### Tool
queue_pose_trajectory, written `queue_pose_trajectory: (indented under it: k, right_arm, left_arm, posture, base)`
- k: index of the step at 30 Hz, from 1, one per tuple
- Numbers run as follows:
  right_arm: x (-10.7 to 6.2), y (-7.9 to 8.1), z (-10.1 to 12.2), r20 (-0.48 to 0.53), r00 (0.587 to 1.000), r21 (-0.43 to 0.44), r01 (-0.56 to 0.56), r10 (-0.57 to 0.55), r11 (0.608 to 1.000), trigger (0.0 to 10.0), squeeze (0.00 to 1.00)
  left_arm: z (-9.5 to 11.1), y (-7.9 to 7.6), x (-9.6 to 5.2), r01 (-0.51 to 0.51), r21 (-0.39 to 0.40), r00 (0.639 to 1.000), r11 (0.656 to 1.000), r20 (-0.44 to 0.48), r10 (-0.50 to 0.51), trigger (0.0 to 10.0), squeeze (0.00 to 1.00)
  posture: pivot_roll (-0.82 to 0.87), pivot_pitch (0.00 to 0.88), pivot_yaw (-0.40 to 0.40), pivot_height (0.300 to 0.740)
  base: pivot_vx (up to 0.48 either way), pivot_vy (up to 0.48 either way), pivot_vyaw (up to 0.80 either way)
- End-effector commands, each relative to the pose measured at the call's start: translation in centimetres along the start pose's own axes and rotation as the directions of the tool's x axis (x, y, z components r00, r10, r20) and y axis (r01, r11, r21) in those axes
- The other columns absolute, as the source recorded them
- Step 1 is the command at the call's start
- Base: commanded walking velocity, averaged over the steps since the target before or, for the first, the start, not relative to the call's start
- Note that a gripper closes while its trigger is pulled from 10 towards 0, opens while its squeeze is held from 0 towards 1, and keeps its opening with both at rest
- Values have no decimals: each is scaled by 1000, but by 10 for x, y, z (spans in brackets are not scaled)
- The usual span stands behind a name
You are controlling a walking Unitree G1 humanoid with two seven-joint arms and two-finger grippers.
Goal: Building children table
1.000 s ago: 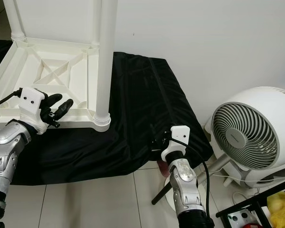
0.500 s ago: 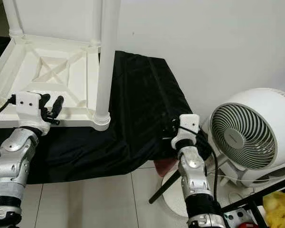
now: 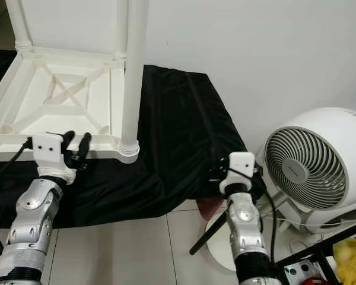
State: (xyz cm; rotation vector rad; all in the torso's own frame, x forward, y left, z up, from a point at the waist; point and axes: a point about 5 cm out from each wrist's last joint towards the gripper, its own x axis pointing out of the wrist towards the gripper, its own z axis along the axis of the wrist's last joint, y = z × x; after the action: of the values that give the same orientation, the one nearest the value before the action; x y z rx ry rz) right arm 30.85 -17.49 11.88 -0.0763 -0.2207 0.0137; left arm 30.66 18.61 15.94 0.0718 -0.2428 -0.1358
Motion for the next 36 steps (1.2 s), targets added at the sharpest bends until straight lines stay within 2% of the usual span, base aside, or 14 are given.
queue_pose_trajectory:
  k: [1, 11, 13, 21, 36]
  right_arm:
    - [2, -6, 3, 18, 999, -2, 33, -33, 999, 10000, 0]
    - [-1, -11, 1, 17, 998, -3, 59, -59, 998, 10000, 0]
    - [-3, -17, -1, 11, 997, -18, 71, -70, 997, 10000, 0]
    - [-4, -19, -2, 5, 998, -51, 60, -60, 997, 10000, 0]
    - [-5, -20, -4, -3, 998, -55, 56, -56, 997, 10000, 0]
  left_arm:
    - [1, 3, 2, -145, -6, 989, 989, 9, 145, 10000, 0]
    - [2, 5, 1, -140, 15, 990, 990, 21, 139, 10000, 0]
    - [1, 5, -1, -128, 28, 992, 991, 21, 128, 10000, 0]
    - [1, 5, -2, -125, 30, 992, 992, 22, 125, 10000, 0]
    - [2, 4, -1, -112, 45, 994, 993, 27, 110, 10000, 0]
  posture:
    - [16, 0, -143, 740]
    - [26, 0, -152, 740]
    - [29, 0, -153, 740]
    - [30, 0, -153, 740]
    - [30, 0, -153, 740]
  base:
    - [0, 0, 0]
    - [0, 0, 0]
    - [0, 0, 0]
    - [0, 0, 0]
    - [0, 0, 797]
